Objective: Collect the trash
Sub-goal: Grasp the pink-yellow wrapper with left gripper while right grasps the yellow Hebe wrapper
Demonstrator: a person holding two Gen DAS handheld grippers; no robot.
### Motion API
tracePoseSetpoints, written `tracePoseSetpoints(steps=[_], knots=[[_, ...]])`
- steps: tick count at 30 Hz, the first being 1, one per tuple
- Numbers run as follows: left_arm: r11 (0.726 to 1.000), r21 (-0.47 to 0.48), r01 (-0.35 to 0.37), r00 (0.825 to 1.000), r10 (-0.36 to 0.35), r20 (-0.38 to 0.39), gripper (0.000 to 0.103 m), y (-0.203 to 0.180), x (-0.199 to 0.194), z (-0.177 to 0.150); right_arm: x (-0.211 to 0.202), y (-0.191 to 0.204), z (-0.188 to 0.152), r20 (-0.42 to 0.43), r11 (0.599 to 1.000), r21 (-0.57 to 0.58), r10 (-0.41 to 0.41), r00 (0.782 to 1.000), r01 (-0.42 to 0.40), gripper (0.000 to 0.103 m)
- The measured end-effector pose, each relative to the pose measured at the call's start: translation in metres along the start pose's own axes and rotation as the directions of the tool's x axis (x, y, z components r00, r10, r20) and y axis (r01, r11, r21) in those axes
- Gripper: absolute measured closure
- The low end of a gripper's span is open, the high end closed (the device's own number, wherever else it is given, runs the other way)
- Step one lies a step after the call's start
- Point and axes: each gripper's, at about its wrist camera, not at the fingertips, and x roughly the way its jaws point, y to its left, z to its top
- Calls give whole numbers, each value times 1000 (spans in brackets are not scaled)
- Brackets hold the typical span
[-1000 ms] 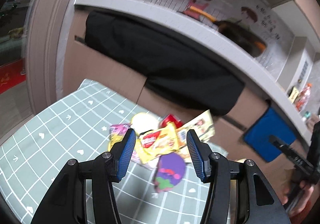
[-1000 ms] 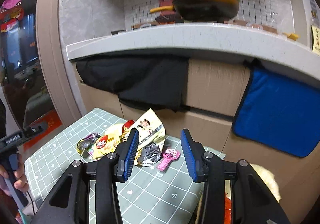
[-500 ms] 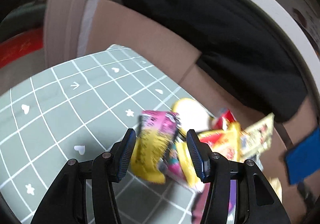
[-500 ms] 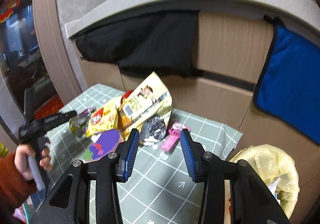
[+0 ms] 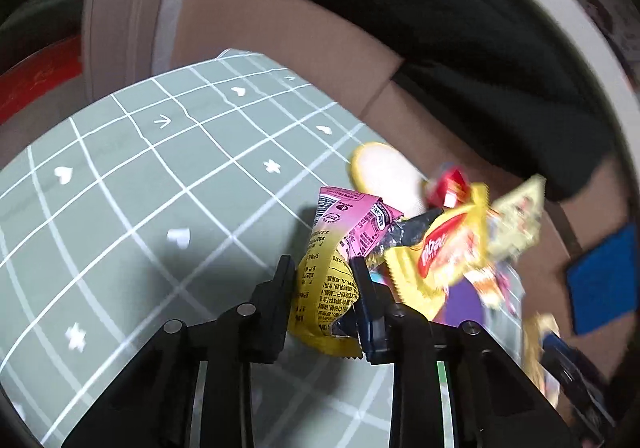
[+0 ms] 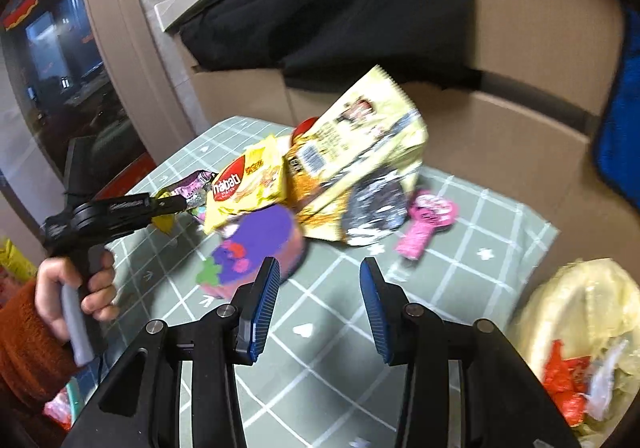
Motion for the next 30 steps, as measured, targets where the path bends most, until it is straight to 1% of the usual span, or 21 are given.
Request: tracePoseSetpoints(steps=[4,6,9,12,14,15,16,17,20,23,25,26,28,30], knots=[[997,68,25,999,-28,43,74,-8,-40,-17,24,9,3,-36,999,22,50,998,-50,63],[995,89,34,998,-39,52,74,-10,-52,-22,37,11,3,-51,997,43,67,996,-65,63],[993,111,46,997,-54,64,74,-11,-67,-28,53,10,4,-62,994,91,68,996,-62,63],[994,102,41,996,-50,80,74,-1,-75,-30,66,5,5,-68,988,144,73,995,-63,63],[996,89,31,996,-39,85,74,9,-75,-29,72,5,5,-72,987,158,54,996,-42,63],[997,79,26,996,-33,85,74,15,-77,-29,70,7,6,-57,987,158,22,998,-13,63],[997,71,24,996,-30,84,74,20,-78,-29,62,15,8,-12,992,124,-1,1000,2,63],[998,60,21,996,-26,84,74,25,-78,-29,54,28,12,28,998,60,-6,1000,4,63],[999,32,22,996,-24,91,74,34,-79,-28,48,60,24,63,997,-73,-33,997,38,64],[999,40,20,994,-24,105,74,36,-81,-30,60,73,32,47,996,-89,-17,999,21,63],[999,46,16,994,-21,108,74,36,-81,-31,74,82,34,25,995,-100,-29,999,32,63],[999,44,19,994,-23,106,74,37,-81,-31,80,85,35,16,993,-107,-42,999,44,64],[999,35,25,994,-28,103,74,40,-83,-32,93,90,35,2,987,-119,-106,994,105,65],[999,30,26,994,-29,104,74,42,-84,-32,102,86,33,-11,983,-116,-147,989,144,65]])
